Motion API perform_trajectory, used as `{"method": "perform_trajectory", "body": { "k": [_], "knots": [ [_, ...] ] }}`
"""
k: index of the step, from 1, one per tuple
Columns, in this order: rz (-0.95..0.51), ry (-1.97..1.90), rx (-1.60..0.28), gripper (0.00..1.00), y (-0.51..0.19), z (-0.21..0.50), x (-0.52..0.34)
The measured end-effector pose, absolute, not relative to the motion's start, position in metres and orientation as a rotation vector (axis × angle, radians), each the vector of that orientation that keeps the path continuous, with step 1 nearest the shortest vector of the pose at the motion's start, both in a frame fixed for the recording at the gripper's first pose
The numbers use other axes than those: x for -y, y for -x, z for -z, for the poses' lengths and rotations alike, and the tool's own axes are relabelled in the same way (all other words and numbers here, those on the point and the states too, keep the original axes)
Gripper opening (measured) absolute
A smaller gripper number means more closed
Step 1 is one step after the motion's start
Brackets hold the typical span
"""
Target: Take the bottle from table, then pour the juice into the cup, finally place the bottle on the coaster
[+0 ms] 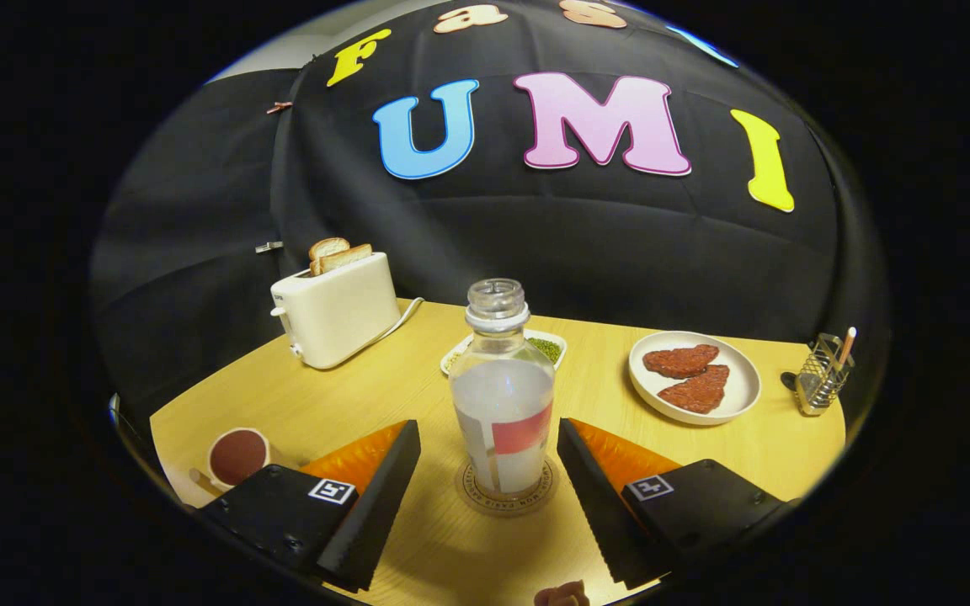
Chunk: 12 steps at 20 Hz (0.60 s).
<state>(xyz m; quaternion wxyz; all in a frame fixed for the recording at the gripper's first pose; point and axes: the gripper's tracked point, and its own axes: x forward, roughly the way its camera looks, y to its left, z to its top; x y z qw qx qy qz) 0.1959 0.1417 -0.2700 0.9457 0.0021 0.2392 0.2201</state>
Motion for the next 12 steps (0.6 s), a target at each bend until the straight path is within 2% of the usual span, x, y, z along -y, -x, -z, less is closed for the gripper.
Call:
{"method": "perform_trajectory", "body": {
  "k": [7, 12],
  "knots": [
    [-0.343, 0.024, -0.391, 1.00, -0.129, 0.178, -0.118],
    [-0.190, 0.030, -0.276, 1.00, -0.077, 0.097, -0.085]
  ]
}}
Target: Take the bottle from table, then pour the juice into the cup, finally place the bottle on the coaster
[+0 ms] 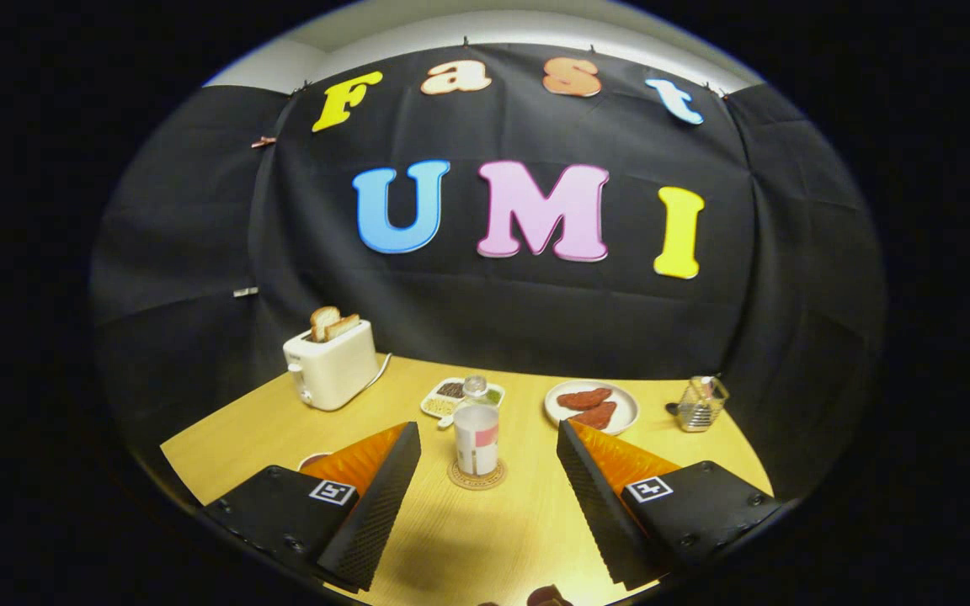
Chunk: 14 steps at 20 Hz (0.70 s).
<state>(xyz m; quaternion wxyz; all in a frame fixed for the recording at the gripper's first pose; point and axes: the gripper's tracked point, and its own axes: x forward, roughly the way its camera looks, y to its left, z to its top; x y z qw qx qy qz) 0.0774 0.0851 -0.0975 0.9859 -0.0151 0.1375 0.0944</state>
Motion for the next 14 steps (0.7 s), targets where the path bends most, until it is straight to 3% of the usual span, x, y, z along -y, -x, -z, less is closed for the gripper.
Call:
{"method": "perform_trajectory", "body": {
  "k": [7, 14],
  "knots": [
    [-0.021, 0.071, -0.159, 0.99, -0.017, 0.020, -0.055],
    [-0.010, 0.037, -0.146, 0.97, 0.040, -0.001, -0.064]
  ]
}}
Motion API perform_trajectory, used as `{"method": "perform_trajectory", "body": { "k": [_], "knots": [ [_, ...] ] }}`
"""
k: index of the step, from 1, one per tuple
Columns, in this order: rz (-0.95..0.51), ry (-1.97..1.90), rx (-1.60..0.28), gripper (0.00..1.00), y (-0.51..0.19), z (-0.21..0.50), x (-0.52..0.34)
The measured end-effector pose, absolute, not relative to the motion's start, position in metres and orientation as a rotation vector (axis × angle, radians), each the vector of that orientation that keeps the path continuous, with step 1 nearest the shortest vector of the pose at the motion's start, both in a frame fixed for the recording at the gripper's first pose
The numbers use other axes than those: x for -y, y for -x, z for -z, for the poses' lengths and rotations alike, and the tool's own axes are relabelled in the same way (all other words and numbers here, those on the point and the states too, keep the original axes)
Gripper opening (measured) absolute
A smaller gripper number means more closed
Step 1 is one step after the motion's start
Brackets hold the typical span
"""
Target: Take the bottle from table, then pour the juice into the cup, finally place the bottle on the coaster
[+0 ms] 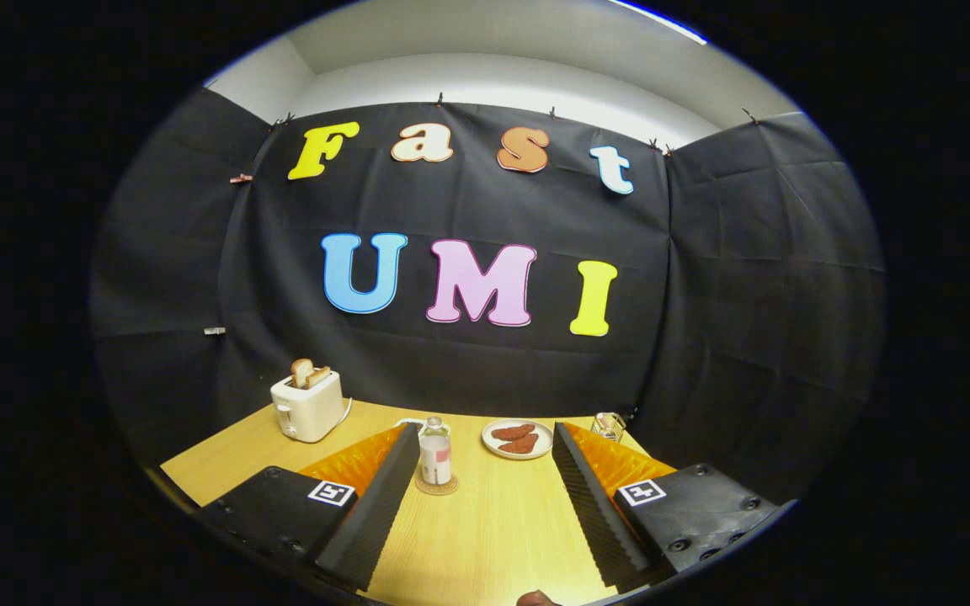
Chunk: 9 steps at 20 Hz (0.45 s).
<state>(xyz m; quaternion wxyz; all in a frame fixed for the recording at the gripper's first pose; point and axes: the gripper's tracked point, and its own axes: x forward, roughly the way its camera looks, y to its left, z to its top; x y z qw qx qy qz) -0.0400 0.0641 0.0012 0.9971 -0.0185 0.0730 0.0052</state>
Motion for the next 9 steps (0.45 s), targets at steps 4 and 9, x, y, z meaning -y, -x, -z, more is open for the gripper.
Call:
{"method": "perform_trajectory", "body": {
  "k": [4, 9],
  "knots": [
    [-0.010, 0.032, -0.108, 0.97, 0.050, -0.010, -0.054],
    [-0.086, 0.043, -0.084, 0.97, 0.049, -0.012, -0.042]
  ]
}}
